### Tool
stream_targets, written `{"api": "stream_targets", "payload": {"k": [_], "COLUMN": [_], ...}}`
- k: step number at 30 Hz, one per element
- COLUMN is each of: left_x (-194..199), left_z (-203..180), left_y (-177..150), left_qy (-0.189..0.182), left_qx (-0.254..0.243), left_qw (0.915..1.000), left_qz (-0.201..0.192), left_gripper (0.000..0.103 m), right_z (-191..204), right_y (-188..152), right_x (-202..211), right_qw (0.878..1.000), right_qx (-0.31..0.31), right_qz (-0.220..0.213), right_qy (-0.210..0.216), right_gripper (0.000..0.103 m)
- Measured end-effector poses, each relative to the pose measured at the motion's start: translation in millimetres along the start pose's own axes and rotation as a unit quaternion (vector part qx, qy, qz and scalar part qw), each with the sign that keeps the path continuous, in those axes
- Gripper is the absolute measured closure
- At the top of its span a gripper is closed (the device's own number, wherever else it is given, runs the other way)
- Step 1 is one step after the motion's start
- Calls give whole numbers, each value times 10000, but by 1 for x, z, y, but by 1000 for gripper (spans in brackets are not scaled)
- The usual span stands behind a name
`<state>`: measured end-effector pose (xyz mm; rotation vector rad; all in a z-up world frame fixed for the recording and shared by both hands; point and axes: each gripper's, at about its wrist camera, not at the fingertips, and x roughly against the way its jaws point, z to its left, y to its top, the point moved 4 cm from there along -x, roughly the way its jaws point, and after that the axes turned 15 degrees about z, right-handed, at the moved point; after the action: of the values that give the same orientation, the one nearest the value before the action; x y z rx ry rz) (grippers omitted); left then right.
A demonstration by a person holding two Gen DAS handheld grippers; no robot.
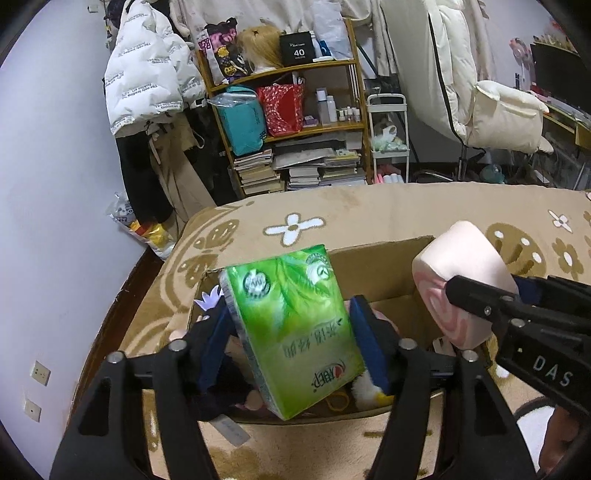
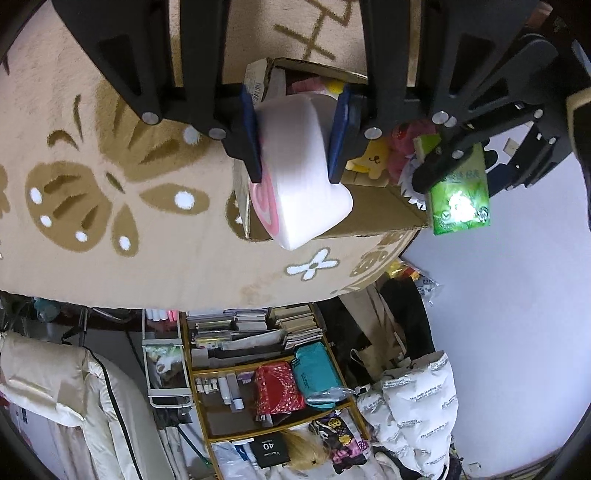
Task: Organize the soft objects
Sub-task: 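Open the left tool dropping the tissue pack in while the right tool releases the cushion inside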
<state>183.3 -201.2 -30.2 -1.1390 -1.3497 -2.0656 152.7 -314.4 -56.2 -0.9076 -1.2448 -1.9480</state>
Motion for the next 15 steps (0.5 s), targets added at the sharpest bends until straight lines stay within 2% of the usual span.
{"api": "stream_targets", "payload": {"k": [5,9,11,15], "left_x": [3,4,5,13], "left_z": [4,9,13,21], "left_y": [-2,-3,-3,-4], "left_qy": [136,86,103,116], "left_qx": [78,187,226,300], "left_qw": [9998,9998,9997,9995], "left_qz": [-113,-65,-69,-72], "left_gripper": [18,13,11,9], "right_z": [2,3,2,0], "right_y": [0,0,0,1], "right_x": [-2,-6,-6,-2], "right_qw": [9998,9996,9996,9995], "right_qx": [86,77,62,-12], "right_qz": [113,205,217,134], "right_qy": [143,176,186,302], "right_gripper": [61,58,50,22]}}
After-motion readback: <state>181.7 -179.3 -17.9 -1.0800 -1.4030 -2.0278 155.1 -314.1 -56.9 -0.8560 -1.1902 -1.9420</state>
